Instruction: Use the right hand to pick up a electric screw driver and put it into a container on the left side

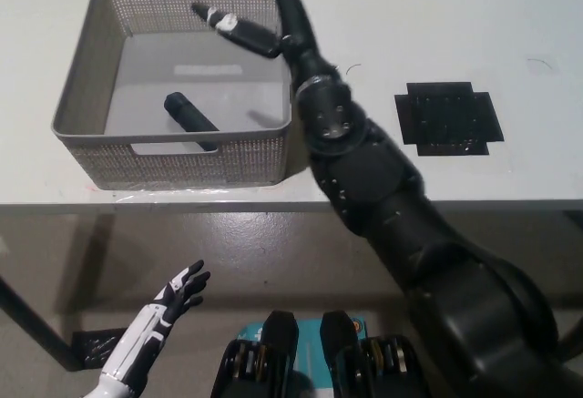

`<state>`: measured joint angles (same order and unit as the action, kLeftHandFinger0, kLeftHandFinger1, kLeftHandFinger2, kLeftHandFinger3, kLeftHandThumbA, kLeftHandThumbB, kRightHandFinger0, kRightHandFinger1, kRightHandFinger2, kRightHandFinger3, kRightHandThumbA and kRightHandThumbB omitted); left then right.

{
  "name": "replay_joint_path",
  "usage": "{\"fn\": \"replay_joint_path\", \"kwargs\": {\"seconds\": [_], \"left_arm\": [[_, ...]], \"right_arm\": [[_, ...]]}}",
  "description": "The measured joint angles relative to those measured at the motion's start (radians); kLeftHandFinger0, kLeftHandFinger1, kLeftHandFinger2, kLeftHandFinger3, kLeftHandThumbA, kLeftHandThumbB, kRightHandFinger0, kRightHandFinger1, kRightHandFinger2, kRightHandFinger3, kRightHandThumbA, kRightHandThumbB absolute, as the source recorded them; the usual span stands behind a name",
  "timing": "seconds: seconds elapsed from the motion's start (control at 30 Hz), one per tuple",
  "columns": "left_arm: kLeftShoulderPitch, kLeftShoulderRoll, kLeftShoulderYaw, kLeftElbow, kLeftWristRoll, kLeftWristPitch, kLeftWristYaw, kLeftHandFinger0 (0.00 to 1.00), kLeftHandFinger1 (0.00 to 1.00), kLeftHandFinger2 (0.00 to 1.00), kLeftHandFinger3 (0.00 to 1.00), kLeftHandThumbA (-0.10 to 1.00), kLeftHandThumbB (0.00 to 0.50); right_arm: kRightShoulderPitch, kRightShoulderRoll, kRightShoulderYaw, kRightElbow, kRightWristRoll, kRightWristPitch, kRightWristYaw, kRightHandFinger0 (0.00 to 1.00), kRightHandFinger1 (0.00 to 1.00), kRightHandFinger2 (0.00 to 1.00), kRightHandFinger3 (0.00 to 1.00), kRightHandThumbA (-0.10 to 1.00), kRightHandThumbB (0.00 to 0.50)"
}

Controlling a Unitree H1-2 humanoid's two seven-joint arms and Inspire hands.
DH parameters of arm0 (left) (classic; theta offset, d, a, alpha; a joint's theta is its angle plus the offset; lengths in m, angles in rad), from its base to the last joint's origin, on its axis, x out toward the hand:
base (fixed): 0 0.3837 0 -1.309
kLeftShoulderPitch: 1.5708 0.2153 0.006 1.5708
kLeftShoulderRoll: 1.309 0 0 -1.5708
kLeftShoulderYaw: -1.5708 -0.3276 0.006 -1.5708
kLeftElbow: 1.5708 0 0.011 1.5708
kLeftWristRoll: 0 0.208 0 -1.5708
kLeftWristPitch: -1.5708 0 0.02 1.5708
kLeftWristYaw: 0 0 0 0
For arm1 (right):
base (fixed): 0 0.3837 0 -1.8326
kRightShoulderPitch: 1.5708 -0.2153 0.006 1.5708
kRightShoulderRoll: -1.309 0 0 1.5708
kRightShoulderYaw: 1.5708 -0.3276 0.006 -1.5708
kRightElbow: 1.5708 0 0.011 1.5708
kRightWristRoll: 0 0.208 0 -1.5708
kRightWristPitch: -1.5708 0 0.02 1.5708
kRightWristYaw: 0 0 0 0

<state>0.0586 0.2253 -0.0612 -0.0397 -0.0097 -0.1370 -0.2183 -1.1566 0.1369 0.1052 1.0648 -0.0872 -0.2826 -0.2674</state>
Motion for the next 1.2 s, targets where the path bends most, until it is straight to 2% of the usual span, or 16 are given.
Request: {"fn": "replay_joint_path", "kwargs": {"seconds": [0.03,0.07,0.13,0.17,0.27,0.4,0.53,0.57,0.6,0.7,0.8,0.9,1.0,1.07,1.2], "left_arm": [[0.002,0.0,0.001,0.0,-0.001,0.001,0.0,1.0,1.0,1.0,1.0,1.0,0.051],[0.004,-0.001,0.001,0.001,-0.001,0.001,0.0,1.0,1.0,1.0,1.0,1.0,0.039],[0.008,-0.003,0.002,0.003,-0.003,0.002,0.0,1.0,1.0,1.0,1.0,1.0,0.039],[0.01,-0.004,0.003,0.004,-0.003,0.002,0.0,1.0,1.0,1.0,1.0,1.0,0.038],[0.014,-0.005,0.005,0.008,-0.003,0.003,0.0,1.0,1.0,1.0,1.0,1.0,0.028],[0.018,-0.008,0.009,0.011,-0.004,0.003,0.0,1.0,1.0,1.0,1.0,1.0,0.024],[0.022,-0.011,0.014,0.012,-0.004,0.003,0.0,1.0,1.0,1.0,1.0,1.0,0.028],[0.024,-0.013,0.015,0.013,-0.004,0.003,0.0,1.0,1.0,1.0,1.0,1.0,0.021],[0.028,-0.014,0.017,0.014,-0.004,0.003,0.0,1.0,1.0,1.0,1.0,1.0,0.021],[0.038,-0.022,0.021,0.015,-0.005,0.003,0.0,1.0,1.0,1.0,1.0,1.0,0.008],[0.049,-0.029,0.026,0.018,-0.006,-0.001,0.001,1.0,1.0,1.0,1.0,1.0,0.016],[0.063,-0.042,0.034,0.021,-0.012,-0.014,0.004,1.0,1.0,1.0,1.0,1.0,0.013],[0.076,-0.053,0.041,0.023,-0.018,-0.028,0.006,1.0,1.0,1.0,1.0,1.0,0.025],[0.076,-0.058,0.044,0.024,-0.02,-0.035,0.007,1.0,1.0,1.0,1.0,1.0,0.016],[0.075,-0.06,0.047,0.024,-0.02,-0.048,0.008,1.0,1.0,1.0,1.0,1.0,0.023]], "right_arm": [[0.018,-0.006,-0.001,-0.032,0.0,0.002,0.002,1.0,1.0,1.0,1.0,1.0,0.397],[0.036,-0.012,-0.002,-0.063,0.0,0.005,0.003,1.0,1.0,1.0,1.0,1.0,0.329],[0.096,-0.031,-0.006,-0.154,0.0,0.014,0.01,1.0,1.0,1.0,1.0,1.0,0.335],[0.127,-0.04,-0.008,-0.196,0.0,0.019,0.012,1.0,1.0,1.0,1.0,1.0,0.365],[0.222,-0.069,-0.017,-0.312,0.003,0.032,0.02,1.0,1.0,1.0,1.0,1.0,0.372],[0.338,-0.107,-0.027,-0.449,0.012,0.046,0.028,1.0,1.0,1.0,1.0,1.0,0.321],[0.474,-0.143,-0.036,-0.592,0.027,0.056,0.036,1.0,1.0,1.0,1.0,1.0,0.325],[0.517,-0.151,-0.037,-0.636,0.032,0.058,0.038,1.0,1.0,1.0,1.0,1.0,0.301],[0.567,-0.159,-0.037,-0.68,0.037,0.061,0.041,1.0,1.0,1.0,1.0,1.0,0.306],[0.704,-0.181,-0.037,-0.793,0.046,0.064,0.05,1.0,1.0,1.0,1.0,1.0,0.261],[0.852,-0.203,-0.037,-0.906,0.061,0.063,0.066,1.0,1.0,1.0,1.0,1.0,0.308],[1.012,-0.226,-0.034,-0.994,0.096,0.055,0.101,1.0,1.0,1.0,1.0,1.0,0.313],[1.149,-0.241,-0.025,-1.002,0.128,0.04,0.142,1.0,1.0,1.0,1.0,1.0,0.291],[1.208,-0.244,-0.019,-0.99,0.15,0.03,0.17,1.0,1.0,1.0,1.0,1.0,0.271],[1.257,-0.245,-0.018,-0.947,0.192,0.005,0.222,1.0,1.0,1.0,1.0,1.0,0.277]]}}
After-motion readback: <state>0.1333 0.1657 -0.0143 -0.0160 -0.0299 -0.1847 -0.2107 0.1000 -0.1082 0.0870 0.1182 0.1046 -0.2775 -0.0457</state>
